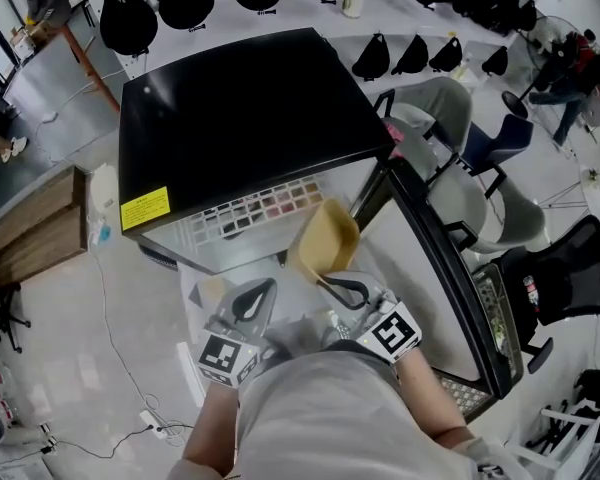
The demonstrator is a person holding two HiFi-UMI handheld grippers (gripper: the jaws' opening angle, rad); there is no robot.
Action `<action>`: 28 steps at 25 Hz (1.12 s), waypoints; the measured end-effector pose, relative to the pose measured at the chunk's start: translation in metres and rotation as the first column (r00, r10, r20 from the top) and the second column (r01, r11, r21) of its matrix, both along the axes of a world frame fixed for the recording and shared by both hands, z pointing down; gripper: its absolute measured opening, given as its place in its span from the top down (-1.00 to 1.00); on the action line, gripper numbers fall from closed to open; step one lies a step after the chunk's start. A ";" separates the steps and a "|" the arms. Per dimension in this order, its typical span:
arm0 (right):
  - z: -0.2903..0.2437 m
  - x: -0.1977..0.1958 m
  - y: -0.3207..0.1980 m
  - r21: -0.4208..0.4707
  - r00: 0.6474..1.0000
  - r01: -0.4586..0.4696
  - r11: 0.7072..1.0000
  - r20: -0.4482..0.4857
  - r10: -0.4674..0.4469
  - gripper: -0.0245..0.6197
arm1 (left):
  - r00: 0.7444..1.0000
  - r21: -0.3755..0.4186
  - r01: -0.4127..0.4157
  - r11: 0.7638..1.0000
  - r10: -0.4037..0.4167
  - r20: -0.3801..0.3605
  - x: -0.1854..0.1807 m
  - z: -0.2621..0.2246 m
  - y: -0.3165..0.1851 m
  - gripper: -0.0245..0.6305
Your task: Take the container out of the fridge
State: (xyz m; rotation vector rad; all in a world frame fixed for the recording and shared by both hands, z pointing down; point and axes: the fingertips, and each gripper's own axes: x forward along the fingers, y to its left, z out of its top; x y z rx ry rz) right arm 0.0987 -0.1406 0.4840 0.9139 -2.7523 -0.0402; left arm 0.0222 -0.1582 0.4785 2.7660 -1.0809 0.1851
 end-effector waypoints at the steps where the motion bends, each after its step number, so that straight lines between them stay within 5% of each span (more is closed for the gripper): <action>1: 0.000 0.000 0.000 0.000 1.000 0.000 1.000 -0.001 0.000 0.84 | 1.000 -0.001 -0.001 1.000 0.001 0.003 0.000 0.001 0.000 0.90; 28: -0.004 -0.002 0.001 0.006 0.999 -0.030 1.000 0.033 0.030 0.84 | 0.999 -0.002 0.028 1.000 -0.028 0.024 -0.016 0.000 0.009 0.90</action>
